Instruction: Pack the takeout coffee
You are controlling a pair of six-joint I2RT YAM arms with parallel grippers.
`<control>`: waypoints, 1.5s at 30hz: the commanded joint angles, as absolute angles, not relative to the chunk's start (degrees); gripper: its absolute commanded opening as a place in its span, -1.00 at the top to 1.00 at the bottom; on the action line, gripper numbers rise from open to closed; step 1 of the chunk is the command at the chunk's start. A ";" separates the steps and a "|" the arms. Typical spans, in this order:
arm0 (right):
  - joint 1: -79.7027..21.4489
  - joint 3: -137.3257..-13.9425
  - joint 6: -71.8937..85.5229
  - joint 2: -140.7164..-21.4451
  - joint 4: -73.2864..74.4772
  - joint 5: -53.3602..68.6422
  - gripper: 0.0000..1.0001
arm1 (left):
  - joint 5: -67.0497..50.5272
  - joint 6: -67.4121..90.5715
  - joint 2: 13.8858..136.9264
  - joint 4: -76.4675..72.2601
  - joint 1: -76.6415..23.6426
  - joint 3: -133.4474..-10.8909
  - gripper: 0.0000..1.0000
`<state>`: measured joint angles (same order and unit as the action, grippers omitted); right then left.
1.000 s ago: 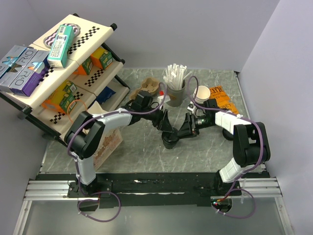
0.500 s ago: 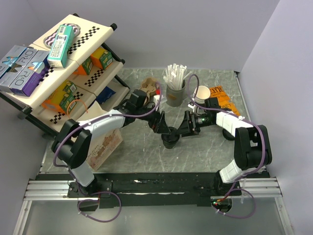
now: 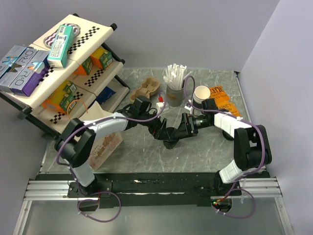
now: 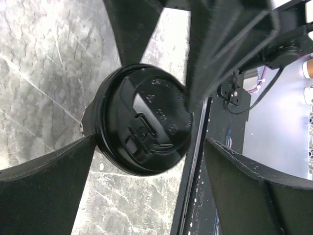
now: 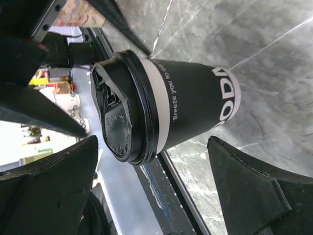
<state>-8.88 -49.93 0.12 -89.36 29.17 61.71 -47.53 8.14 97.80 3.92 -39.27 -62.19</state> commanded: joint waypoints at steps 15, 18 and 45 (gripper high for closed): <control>-10.02 -48.52 -1.58 -95.27 26.28 63.64 -0.71 | -42.63 9.67 104.76 3.60 -39.90 -64.07 -0.99; -10.02 -48.08 -1.84 -95.89 25.40 62.41 -0.69 | -41.75 10.28 106.87 4.48 -39.90 -64.77 -0.99; -8.88 -47.72 0.53 -90.45 17.48 72.06 -0.78 | -45.60 10.54 106.35 3.53 -39.73 -67.67 -0.95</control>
